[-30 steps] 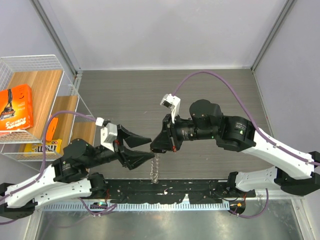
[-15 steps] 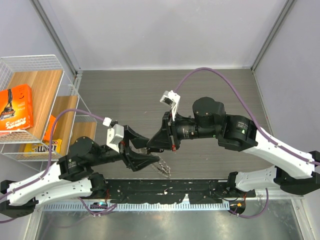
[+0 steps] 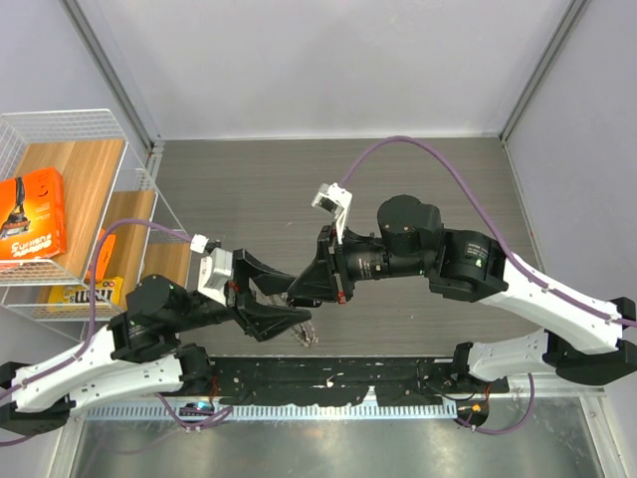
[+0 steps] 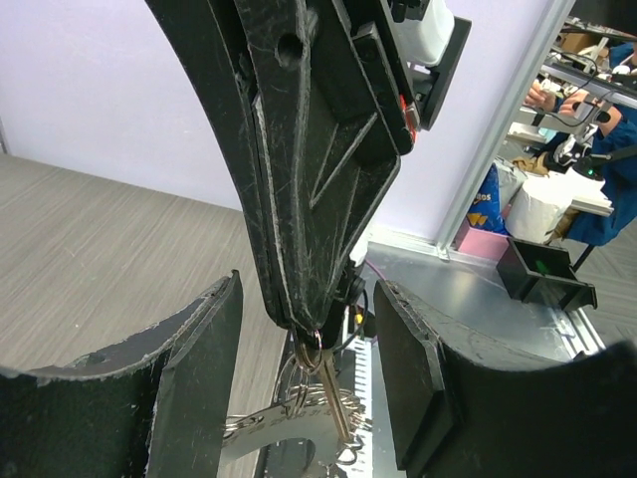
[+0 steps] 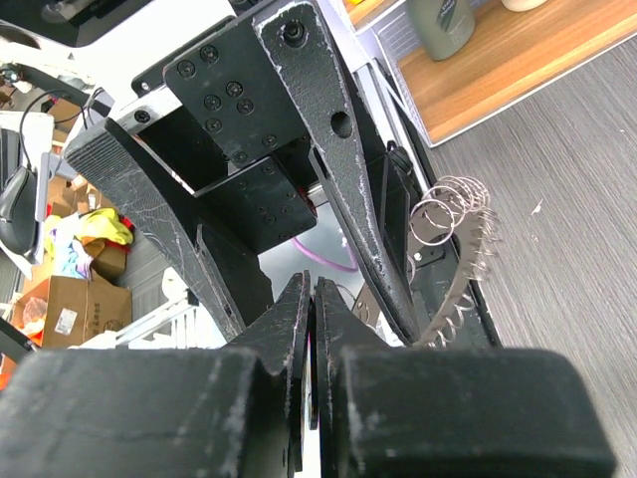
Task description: Put the keys on the keyring
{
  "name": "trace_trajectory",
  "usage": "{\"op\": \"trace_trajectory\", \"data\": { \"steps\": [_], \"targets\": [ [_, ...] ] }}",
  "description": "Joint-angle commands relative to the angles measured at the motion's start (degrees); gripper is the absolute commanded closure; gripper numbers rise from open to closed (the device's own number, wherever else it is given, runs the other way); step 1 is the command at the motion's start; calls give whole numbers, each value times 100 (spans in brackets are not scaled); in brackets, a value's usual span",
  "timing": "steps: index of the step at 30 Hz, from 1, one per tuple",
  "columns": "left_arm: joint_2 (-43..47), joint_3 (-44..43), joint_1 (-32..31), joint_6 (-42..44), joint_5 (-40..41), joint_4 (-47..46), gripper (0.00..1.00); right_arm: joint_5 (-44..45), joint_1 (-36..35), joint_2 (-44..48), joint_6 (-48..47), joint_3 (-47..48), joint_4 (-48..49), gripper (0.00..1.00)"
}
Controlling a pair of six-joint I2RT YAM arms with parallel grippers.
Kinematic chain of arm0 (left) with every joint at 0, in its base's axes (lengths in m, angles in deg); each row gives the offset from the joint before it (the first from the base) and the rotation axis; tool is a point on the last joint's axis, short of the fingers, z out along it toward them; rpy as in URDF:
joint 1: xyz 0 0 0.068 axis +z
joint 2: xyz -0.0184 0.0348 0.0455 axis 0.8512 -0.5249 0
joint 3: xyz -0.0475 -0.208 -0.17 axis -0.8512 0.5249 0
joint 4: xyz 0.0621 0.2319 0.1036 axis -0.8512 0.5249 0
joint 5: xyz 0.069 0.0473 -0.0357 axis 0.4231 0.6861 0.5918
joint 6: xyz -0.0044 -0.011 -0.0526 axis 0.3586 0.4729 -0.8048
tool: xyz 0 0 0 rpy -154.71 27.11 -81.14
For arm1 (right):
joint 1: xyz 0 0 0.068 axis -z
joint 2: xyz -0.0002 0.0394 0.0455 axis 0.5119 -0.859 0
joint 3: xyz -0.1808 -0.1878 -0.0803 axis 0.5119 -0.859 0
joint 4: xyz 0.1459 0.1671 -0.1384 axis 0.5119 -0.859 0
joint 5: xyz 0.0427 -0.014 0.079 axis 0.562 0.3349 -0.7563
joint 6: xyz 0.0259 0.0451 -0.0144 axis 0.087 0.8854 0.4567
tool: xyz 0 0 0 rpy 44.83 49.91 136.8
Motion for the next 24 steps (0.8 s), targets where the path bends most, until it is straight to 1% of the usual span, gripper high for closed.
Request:
{"op": "trace_trajectory", "data": {
  "steps": [1,3,6,7,17,24],
  "targets": [
    [-7,-133,18,-8,-71,-315,40,-34,-93,6,62,202,446,94],
    [-51,-151,26,-17,-80,-324,43,-43,-119,6,54,220,455,94],
    [-113,-212,27,-8,-124,-307,55,-34,-154,-20,45,255,455,94],
    [-113,-212,18,-8,-142,-315,58,-43,-163,-20,62,255,455,94],
    [-77,-203,27,-8,-177,-429,100,-43,-225,59,45,115,534,95],
    [45,-81,18,-52,-256,-667,100,53,-233,252,-7,-17,543,94]
  ]
}}
